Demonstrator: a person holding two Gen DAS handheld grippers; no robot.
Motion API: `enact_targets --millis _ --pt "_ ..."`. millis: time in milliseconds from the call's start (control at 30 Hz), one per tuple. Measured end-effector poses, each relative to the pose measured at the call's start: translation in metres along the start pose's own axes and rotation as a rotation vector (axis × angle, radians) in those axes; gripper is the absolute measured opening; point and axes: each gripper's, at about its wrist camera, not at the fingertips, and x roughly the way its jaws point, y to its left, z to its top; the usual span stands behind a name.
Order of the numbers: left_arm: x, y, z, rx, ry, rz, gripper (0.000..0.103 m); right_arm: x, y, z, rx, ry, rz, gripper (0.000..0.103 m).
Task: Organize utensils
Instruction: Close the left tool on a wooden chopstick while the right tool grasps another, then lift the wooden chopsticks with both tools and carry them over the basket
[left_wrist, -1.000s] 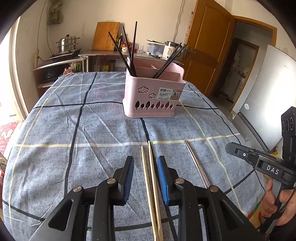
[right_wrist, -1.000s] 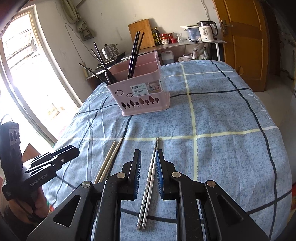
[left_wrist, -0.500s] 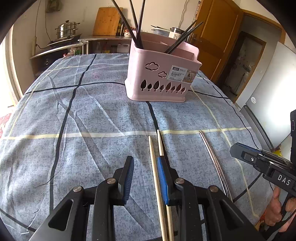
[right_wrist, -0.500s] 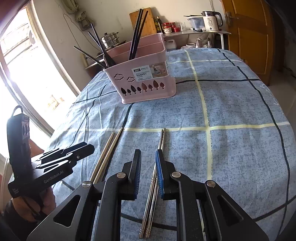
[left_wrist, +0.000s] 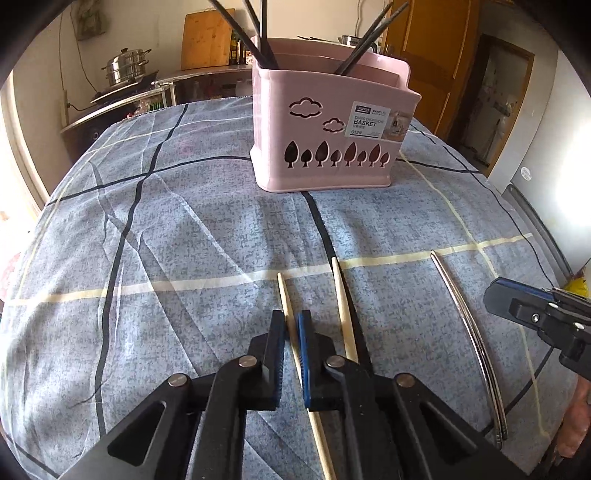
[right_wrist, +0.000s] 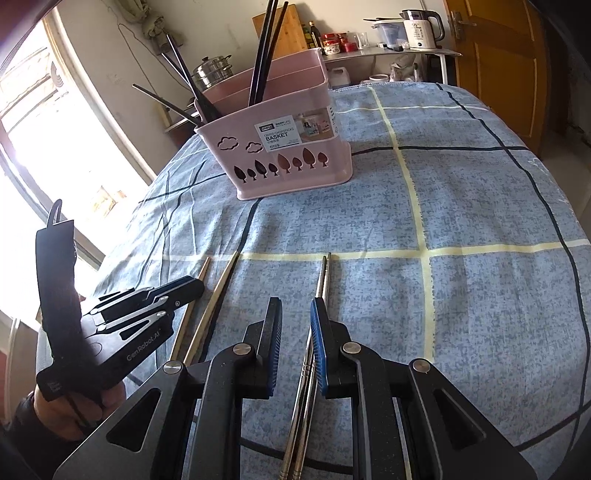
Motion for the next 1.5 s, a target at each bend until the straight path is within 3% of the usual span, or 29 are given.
enact_targets --millis 433,667,900,1033,1233,1500 --pt "-0.016 0.069 -0.002 -0.140 -0.006 0.064 0.004 0.058 0.045 0.026 -0.043 0.105 0.057 0.016" --pt "-0.018 0.092 0.004 -0.192 0.003 0.035 0.005 0.089 0.063 0.037 -0.068 0.162 0.008 0.016" --pt "-0.002 0.090 0.021 -0.125 0.061 0.035 0.006 0.099 0.079 0.042 -0.146 0.184 -0.097 0.013" --pt "0.007 0.086 0.032 -0.083 0.074 0.043 0.006 0.104 0.084 0.041 -0.172 0.180 -0.134 0.007" --pt "0.008 0.085 0.037 -0.071 0.081 0.049 0.005 0.097 0.075 0.044 -0.127 0.170 -0.075 0.004" --pt "-0.033 0.076 0.056 -0.085 -0.037 0.004 0.004 0.053 0.074 0.062 -0.108 0.059 -0.002 0.004"
